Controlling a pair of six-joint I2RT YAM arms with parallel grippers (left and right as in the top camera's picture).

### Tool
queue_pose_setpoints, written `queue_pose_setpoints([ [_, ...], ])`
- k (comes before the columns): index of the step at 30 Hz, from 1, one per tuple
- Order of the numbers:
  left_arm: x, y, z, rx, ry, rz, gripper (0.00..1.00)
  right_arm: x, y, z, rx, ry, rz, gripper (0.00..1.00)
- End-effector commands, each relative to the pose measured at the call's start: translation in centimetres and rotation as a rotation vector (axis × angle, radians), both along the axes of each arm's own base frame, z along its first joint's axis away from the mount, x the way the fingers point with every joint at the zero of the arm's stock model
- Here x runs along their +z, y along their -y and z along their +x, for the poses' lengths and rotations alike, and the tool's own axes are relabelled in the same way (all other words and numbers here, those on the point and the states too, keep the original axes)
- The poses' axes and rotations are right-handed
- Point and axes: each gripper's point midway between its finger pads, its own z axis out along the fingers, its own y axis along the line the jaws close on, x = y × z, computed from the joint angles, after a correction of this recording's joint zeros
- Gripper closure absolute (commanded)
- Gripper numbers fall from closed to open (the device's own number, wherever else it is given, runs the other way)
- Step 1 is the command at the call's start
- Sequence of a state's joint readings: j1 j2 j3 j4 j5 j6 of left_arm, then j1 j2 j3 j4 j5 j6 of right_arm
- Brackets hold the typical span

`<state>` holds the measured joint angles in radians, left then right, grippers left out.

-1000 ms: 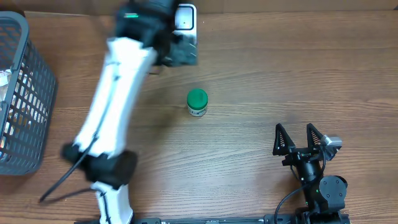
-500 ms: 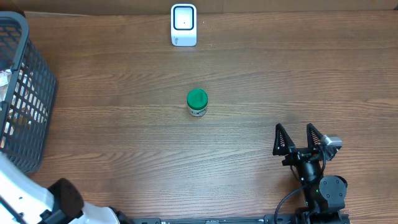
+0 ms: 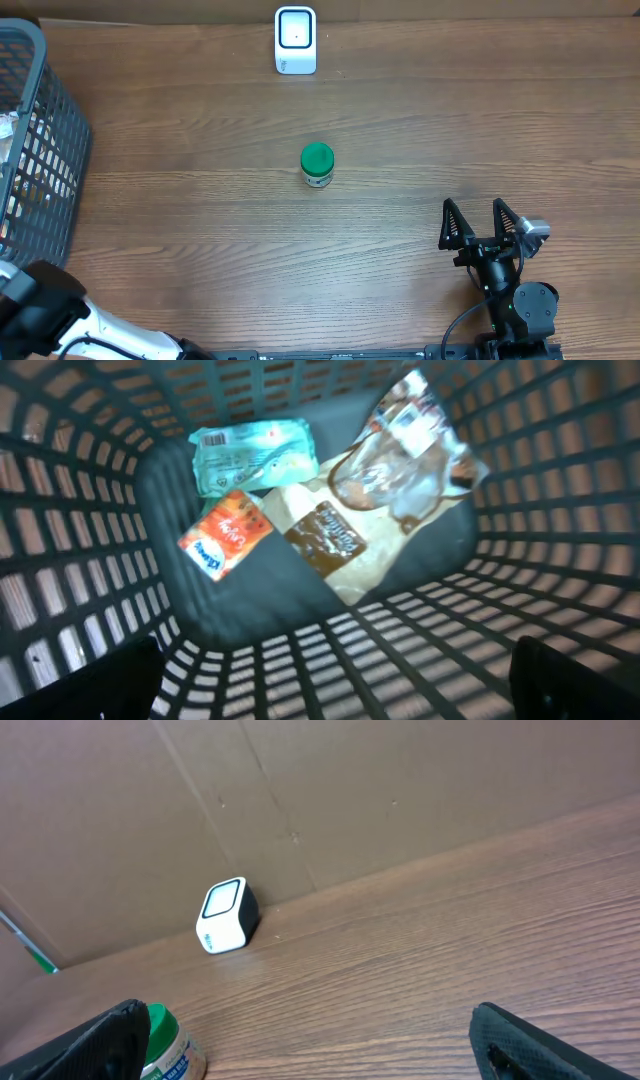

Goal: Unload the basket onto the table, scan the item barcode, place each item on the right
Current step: 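Reach the left gripper into the basket and grasp the orange snack pack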

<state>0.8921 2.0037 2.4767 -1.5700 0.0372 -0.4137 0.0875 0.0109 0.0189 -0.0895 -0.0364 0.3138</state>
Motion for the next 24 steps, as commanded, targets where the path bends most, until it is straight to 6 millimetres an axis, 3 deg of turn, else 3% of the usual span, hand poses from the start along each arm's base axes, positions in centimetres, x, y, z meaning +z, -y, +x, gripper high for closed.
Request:
queue_pose_setpoints([
  [1, -2.5, -1.7, -1.3, -0.019, -0.149, 0.019, 0.02, -0.2, 0.1, 0.0, -0.006, 0.005, 0.001, 0.0],
  [3, -4.2, -2.2, -2.5, 0.016, -0.245, 0.002, 0.08, -0.2, 0.1, 0.0, -0.006, 0.005, 0.001, 0.0],
  [7, -6.6, -3.1, -3.4, 0.052, -0.333, -0.032, 0.09, -0.2, 0.1, 0.0, -0.006, 0.005, 0.001, 0.0],
  [16, -9.7, -4.8, -6.0, 0.097, -0.448, -0.065, 0.1, -0.2, 0.1, 0.0, -0.006, 0.005, 0.001, 0.0],
  [24, -15.1, -5.9, -8.6, 0.068, -0.509, -0.152, 0.15, -0.2, 0.1, 0.0, -0.006, 0.005, 0.001, 0.0],
])
